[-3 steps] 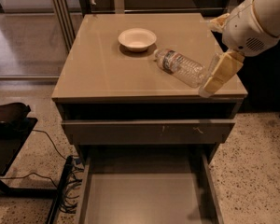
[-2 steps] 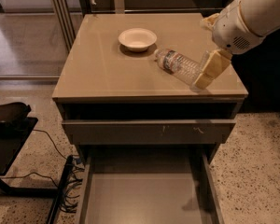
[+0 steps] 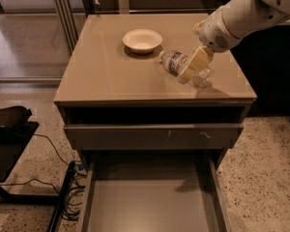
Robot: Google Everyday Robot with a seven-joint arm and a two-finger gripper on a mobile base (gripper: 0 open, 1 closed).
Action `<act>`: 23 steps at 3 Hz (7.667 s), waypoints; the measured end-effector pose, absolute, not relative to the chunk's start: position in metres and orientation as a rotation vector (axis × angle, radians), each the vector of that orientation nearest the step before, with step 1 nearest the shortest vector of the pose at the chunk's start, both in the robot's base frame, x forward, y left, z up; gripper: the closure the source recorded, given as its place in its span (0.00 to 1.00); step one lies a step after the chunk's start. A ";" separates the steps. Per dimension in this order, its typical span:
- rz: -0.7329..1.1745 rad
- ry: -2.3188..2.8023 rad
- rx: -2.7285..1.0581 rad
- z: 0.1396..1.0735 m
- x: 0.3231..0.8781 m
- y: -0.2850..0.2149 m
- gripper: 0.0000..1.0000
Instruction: Place water bottle into middle drawer
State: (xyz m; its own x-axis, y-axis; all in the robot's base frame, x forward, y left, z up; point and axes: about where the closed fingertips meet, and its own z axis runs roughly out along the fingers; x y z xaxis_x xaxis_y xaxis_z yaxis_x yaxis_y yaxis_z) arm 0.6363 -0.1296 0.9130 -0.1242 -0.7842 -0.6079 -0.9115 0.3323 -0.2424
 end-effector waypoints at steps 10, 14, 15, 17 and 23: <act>0.311 2.139 -1.320 0.844 0.672 -0.147 1.00; 0.416 1.930 -1.329 0.825 0.486 -0.189 1.00; 0.463 2.027 -1.332 0.742 0.464 -0.171 1.00; 0.487 2.055 -1.343 0.723 0.450 -0.166 1.00; 0.559 2.065 -1.254 0.407 0.453 -0.061 1.00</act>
Offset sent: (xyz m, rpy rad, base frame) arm 0.0697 -0.0029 -0.0565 0.0398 0.1060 -0.1792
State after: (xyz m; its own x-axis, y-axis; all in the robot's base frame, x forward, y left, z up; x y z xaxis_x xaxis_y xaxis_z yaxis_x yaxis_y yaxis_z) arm 0.4528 -0.0608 0.4069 -0.3317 -0.6150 -0.7154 -0.8918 0.4517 0.0252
